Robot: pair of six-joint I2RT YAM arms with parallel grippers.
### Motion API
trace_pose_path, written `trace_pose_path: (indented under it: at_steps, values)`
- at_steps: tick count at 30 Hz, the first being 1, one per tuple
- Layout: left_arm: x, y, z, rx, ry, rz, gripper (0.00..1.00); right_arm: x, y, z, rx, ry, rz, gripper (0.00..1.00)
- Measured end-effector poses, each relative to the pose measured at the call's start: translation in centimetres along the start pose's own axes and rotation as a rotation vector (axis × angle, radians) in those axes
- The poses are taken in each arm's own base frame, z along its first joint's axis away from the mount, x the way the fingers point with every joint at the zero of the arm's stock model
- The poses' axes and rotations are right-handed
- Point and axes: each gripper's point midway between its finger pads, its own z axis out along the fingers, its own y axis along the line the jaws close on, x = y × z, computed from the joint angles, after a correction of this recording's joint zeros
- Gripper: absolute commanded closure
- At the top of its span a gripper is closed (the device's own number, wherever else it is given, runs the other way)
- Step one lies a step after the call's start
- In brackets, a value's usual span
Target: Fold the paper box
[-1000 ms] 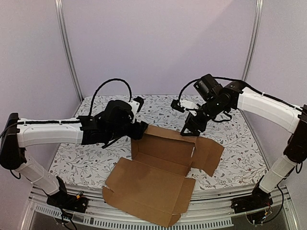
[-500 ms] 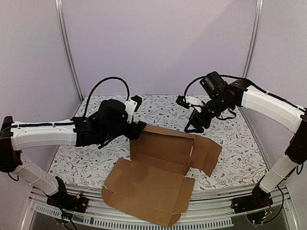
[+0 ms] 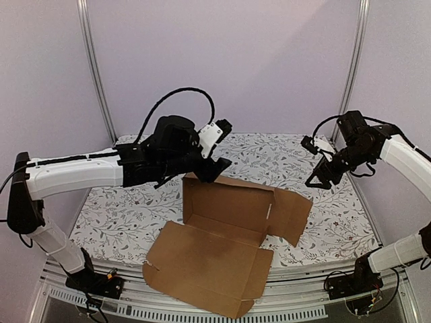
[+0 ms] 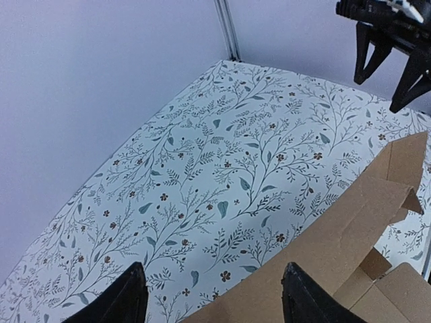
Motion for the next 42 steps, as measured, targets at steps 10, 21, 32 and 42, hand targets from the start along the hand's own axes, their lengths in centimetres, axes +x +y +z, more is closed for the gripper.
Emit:
trace_pose_path:
  at_steps: [10, 21, 32, 42]
  values:
    - [2.5, -5.2, 2.4, 0.264, 0.113, 0.123, 0.35, 8.0, -1.1, 3.9, -0.023, 0.173, 0.014, 0.36]
    - [4.4, -7.2, 3.0, 0.333, 0.17, 0.154, 0.4, 6.7, 4.5, 6.2, -0.231, 0.142, -0.158, 0.33]
    - [5.1, -7.2, 2.3, 0.31, 0.142, 0.107, 0.39, 6.3, 8.9, 8.0, -0.356, 0.166, -0.268, 0.27]
    - [5.4, -7.1, 2.3, 0.292, 0.112, 0.043, 0.39, 3.0, 9.0, 9.1, -0.351, 0.077, -0.23, 0.4]
